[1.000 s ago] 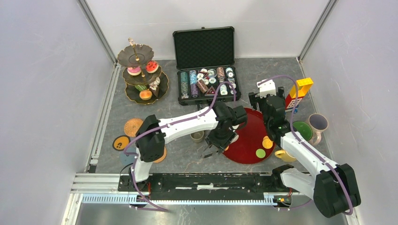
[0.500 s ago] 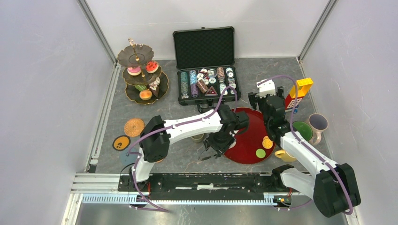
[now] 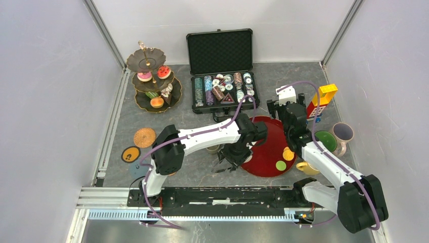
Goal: Serve the afternoon tea
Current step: Pick up the desert from the tray.
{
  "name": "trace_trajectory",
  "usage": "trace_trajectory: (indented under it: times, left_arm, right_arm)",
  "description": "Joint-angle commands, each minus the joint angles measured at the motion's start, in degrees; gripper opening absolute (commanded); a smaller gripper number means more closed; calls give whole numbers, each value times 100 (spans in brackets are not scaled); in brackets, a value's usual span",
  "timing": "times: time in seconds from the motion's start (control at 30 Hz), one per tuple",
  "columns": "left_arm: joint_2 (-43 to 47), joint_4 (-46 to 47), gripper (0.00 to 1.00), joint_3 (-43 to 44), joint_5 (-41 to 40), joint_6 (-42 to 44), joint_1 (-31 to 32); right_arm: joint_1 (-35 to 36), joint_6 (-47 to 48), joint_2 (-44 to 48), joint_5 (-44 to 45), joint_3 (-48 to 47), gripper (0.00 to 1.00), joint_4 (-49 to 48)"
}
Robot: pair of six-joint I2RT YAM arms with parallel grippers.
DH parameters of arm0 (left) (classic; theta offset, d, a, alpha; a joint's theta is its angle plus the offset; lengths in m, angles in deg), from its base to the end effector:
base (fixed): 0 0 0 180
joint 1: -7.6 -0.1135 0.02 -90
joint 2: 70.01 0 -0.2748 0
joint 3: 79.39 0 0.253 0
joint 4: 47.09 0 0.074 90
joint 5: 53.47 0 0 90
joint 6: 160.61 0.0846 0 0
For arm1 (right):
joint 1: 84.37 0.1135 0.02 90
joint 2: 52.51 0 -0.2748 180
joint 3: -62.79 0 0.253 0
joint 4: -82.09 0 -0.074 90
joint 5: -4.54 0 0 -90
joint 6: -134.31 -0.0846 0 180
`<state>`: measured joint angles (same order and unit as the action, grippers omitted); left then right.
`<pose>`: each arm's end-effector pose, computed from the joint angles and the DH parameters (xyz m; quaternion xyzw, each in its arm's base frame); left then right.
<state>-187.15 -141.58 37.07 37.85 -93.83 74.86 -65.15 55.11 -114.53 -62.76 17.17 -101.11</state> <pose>0.1467 -0.3549 0.1971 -0.3740 -0.9262 -0.0239 0.0399 0.2768 0.0619 0.2500 -0.0809 0.7738 -0.1091 0.6187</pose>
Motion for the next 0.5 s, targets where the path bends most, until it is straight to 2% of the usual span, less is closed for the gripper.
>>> trace_trajectory:
  times: [0.0, 0.47]
  left_arm:
    - [-29, -104, 62, 85, 33, 367, 17]
    - [-75, -108, 62, -184, 159, 511, 8]
  right_arm:
    - [11, 0, -48, -33, -17, 98, -245]
    - [6, -23, -115, -48, -26, 98, -269]
